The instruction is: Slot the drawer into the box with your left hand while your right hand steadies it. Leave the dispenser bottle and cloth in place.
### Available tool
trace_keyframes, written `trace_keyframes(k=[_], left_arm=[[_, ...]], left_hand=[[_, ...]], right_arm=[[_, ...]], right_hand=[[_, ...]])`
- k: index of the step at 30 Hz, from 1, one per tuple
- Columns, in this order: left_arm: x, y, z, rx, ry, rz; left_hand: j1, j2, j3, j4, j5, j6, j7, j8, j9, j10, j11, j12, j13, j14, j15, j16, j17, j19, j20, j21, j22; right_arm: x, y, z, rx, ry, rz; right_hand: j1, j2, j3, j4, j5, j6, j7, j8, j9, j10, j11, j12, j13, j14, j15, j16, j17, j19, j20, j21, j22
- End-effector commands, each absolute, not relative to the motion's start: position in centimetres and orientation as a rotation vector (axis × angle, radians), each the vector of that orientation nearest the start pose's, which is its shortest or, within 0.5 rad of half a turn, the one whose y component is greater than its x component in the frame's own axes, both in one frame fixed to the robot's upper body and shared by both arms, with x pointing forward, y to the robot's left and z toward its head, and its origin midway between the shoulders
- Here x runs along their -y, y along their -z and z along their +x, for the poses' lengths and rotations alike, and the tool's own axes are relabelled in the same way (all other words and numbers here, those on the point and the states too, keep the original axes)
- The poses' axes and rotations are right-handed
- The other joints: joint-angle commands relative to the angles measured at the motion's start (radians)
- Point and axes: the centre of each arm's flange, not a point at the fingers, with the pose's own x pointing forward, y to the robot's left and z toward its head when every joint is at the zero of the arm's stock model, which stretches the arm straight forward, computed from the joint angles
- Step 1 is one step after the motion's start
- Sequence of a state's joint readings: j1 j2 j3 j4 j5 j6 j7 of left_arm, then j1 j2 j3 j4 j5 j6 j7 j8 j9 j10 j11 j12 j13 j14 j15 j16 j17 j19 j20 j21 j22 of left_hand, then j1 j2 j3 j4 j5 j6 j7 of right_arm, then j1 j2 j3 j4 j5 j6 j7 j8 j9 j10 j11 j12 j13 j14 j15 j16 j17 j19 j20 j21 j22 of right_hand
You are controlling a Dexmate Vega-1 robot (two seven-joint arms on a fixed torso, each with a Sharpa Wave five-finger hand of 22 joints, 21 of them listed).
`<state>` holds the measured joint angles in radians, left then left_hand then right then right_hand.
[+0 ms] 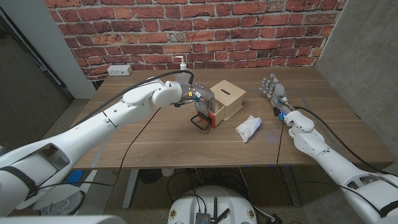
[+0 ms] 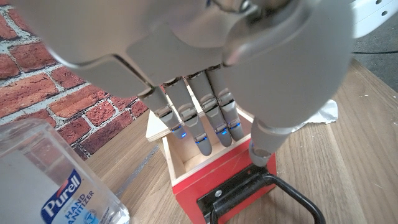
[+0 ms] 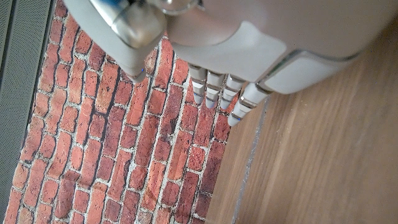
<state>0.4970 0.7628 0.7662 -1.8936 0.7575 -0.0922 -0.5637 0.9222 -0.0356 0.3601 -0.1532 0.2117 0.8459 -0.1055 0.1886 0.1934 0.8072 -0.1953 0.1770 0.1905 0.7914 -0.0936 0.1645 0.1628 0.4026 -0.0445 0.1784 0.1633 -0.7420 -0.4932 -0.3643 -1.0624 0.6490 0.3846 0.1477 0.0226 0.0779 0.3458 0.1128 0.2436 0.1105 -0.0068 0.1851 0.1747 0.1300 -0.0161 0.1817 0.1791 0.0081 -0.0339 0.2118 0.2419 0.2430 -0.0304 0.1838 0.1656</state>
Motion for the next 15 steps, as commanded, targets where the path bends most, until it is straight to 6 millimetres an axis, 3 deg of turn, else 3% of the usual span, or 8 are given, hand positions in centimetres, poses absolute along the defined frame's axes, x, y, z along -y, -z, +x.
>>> trace_keyframes(k=[1, 8, 15], left_arm=[[-9.4, -6.3, 54.1, 0.76, 0.451, 1.984], [-9.4, -6.3, 53.5, 0.772, 0.434, 1.986], [-9.6, -6.5, 52.7, 0.795, 0.407, 1.948]], left_hand=[[-0.017, -0.031, -0.006, -0.006, -0.006, -0.048, 0.0, -0.006, 0.005, -0.051, 0.018, -0.007, 0.001, -0.046, -0.12, -0.002, 0.0, 0.005, -0.123, 0.003, 0.001], [-0.053, -0.06, -0.04, 0.001, -0.02, -0.12, -0.005, -0.005, 0.002, -0.132, 0.033, -0.005, 0.0, -0.126, -0.109, 0.001, 0.002, -0.016, -0.102, -0.001, 0.001], [-0.095, -0.057, -0.061, 0.013, -0.025, -0.174, 0.007, -0.004, -0.001, -0.207, 0.056, -0.006, -0.003, -0.21, -0.074, 0.002, 0.003, -0.045, -0.098, -0.002, 0.001]], right_arm=[[33.3, 2.9, 67.5, 0.6, -0.194, 0.007], [33.6, 3.0, 67.3, 0.601, -0.19, 0.01], [33.9, 2.8, 67.3, 0.603, -0.193, 0.006]], right_hand=[[0.006, 0.024, 0.005, 0.004, -0.001, 0.01, 0.001, 0.003, 0.001, 0.004, 0.004, 0.008, 0.004, 0.004, -0.013, 0.005, 0.002, 0.005, 0.0, 0.006, 0.001], [0.006, 0.024, 0.005, 0.005, -0.001, 0.009, 0.0, 0.003, 0.001, 0.005, 0.004, 0.008, 0.004, 0.004, -0.013, 0.005, 0.002, 0.005, 0.0, 0.006, 0.001], [0.006, 0.024, 0.006, 0.005, -0.001, 0.009, -0.001, 0.003, 0.001, 0.005, 0.004, 0.008, 0.004, 0.004, -0.013, 0.005, 0.002, 0.005, 0.002, 0.005, 0.001]])
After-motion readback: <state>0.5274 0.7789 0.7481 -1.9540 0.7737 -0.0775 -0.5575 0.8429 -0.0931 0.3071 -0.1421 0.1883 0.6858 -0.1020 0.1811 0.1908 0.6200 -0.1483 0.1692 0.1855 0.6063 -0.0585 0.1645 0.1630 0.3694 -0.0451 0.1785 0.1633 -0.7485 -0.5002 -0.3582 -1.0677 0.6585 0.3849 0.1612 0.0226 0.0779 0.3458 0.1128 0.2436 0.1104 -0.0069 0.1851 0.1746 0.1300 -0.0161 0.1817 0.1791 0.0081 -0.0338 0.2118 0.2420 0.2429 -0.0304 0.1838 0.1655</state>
